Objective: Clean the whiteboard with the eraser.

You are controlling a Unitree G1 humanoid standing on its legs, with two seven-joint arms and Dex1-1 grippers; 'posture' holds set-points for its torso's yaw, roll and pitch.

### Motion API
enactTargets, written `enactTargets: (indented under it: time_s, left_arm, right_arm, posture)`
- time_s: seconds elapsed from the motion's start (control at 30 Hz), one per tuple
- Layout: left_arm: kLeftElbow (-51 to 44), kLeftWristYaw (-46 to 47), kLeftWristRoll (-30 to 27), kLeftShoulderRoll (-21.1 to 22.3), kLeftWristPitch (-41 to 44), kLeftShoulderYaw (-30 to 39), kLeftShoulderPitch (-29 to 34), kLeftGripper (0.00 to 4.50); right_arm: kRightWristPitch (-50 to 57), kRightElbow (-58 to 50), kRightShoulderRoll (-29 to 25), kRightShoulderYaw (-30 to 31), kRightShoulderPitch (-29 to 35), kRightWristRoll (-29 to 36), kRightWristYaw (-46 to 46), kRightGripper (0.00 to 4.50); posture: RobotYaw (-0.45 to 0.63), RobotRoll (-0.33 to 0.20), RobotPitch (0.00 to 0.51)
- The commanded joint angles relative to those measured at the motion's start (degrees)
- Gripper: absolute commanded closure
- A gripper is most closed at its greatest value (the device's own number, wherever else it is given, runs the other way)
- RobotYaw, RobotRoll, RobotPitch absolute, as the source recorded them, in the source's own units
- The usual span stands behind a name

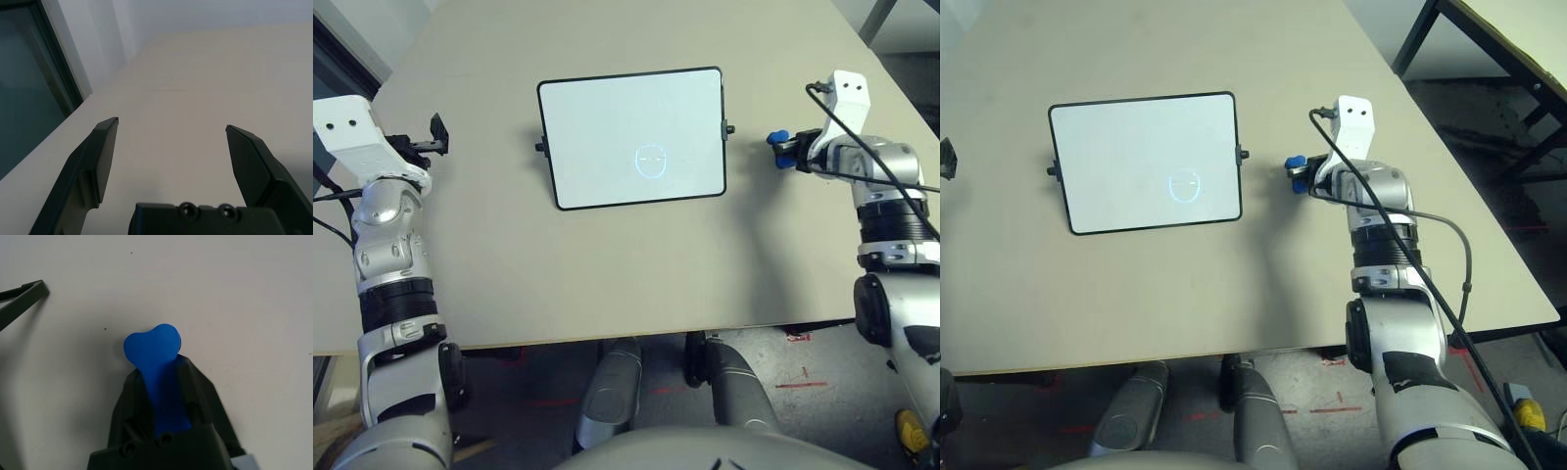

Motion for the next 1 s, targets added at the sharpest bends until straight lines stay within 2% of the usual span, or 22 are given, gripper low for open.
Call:
enactTargets:
  time_s: [0.03,0.23,0.3,0.43,0.53,0.63,0.8,1.0]
  left_arm:
    - [1.8,-0.4,0.1,-1.3,0.6,-1.7,-0.6,0.00]
    - [3.9,0.2,0.6,-2.8,0.2,-3.4,-2.2,0.00]
    - [4.9,0.5,0.8,-3.0,-0.1,-3.8,-2.8,0.00]
    - [8.9,1.2,1.0,-2.9,-2.4,-3.6,-4.1,0.00]
    - [11.1,1.9,0.9,-3.4,-3.9,-3.6,-4.5,0.00]
    - [12.2,2.9,1.2,-3.6,-5.6,-3.8,-4.4,0.00]
    - [15.2,4.1,0.5,-4.0,-7.1,-3.0,-4.1,0.00]
    - [14.5,5.1,0.5,-4.6,-8.0,-3.1,-3.6,0.00]
  right_arm:
    - [-1.2,0.3,-0.1,-1.4,1.3,1.8,0.4,2.04]
    - [-9.3,-5.1,-1.7,-5.8,3.5,5.1,1.4,0.11]
    - [-14.2,-5.0,-2.4,-8.5,3.4,6.0,-0.1,0.05]
    - [-34.9,2.0,-5.5,-16.4,4.0,6.4,-6.7,0.05]
    - [-47.0,10.9,-7.3,-18.4,5.5,6.5,-7.7,0.05]
    - [-54.5,18.8,-8.4,-19.4,5.9,7.0,-7.1,0.05]
    - [-61.5,28.9,-9.1,-19.8,6.9,7.8,-6.5,0.05]
    - [-63.9,31.5,-8.3,-19.2,6.9,8.7,-3.7,0.05]
  posture:
    - [0.20,0.000,0.152]
    - [0.16,0.000,0.156]
    - [0.14,0.000,0.155]
    - [0.13,0.000,0.156]
    - [0.13,0.000,0.144]
    - [0.13,0.000,0.131]
    - [0.14,0.000,0.123]
    - [0.13,0.000,0.122]
